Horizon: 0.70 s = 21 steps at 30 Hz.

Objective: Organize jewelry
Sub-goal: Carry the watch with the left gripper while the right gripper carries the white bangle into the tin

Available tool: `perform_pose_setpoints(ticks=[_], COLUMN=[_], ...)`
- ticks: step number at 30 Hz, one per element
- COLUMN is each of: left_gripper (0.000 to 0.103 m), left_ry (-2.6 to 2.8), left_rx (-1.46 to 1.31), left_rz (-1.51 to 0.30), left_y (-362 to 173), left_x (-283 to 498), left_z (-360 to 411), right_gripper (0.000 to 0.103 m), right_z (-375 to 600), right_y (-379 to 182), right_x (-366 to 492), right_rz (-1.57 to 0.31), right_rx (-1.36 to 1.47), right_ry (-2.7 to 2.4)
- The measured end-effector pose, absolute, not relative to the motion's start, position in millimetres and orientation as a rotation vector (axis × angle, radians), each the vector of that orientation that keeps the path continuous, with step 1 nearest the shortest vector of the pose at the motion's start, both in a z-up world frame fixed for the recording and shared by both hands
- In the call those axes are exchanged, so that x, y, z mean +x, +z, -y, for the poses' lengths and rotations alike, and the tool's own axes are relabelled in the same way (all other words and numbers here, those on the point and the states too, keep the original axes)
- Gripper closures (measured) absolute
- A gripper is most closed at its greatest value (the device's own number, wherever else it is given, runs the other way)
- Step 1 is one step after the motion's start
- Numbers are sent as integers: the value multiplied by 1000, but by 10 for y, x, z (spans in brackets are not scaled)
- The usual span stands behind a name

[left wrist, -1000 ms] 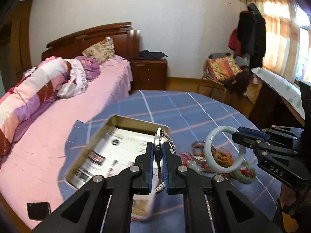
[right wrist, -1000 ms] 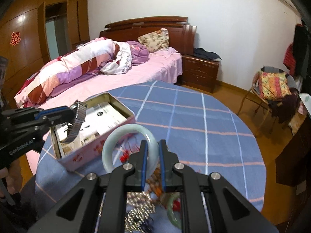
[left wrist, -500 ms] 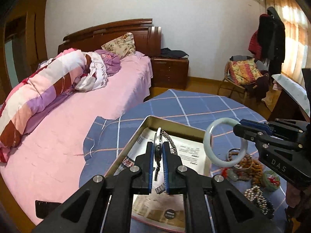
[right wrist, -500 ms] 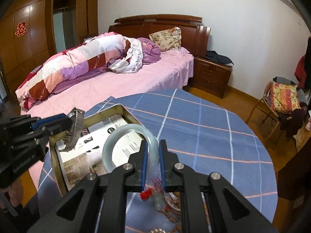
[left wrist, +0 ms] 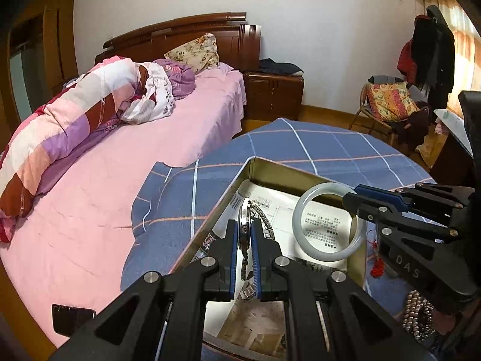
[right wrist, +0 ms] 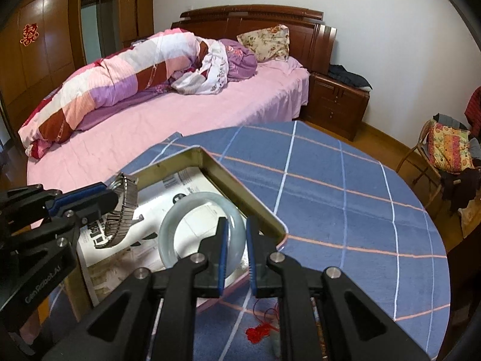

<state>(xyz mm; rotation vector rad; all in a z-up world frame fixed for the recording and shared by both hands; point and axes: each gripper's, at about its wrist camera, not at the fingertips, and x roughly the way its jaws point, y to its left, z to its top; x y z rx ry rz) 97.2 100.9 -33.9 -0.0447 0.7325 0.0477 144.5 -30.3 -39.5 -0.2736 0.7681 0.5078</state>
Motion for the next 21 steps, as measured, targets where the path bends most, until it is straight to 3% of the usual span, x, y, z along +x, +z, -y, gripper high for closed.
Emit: perform_pose_setpoints(ticks=[21], left_gripper=[95], left_ry=[39], left_rx=[-66], left_rz=[-821], left_y=[-579], left_x=[1036], left_z=[-1048], right_gripper=[89], right_z=[345], right_y=[-554], right_x=[1516], right_rz=[-839], right_rx=[-312], right_ry=[462])
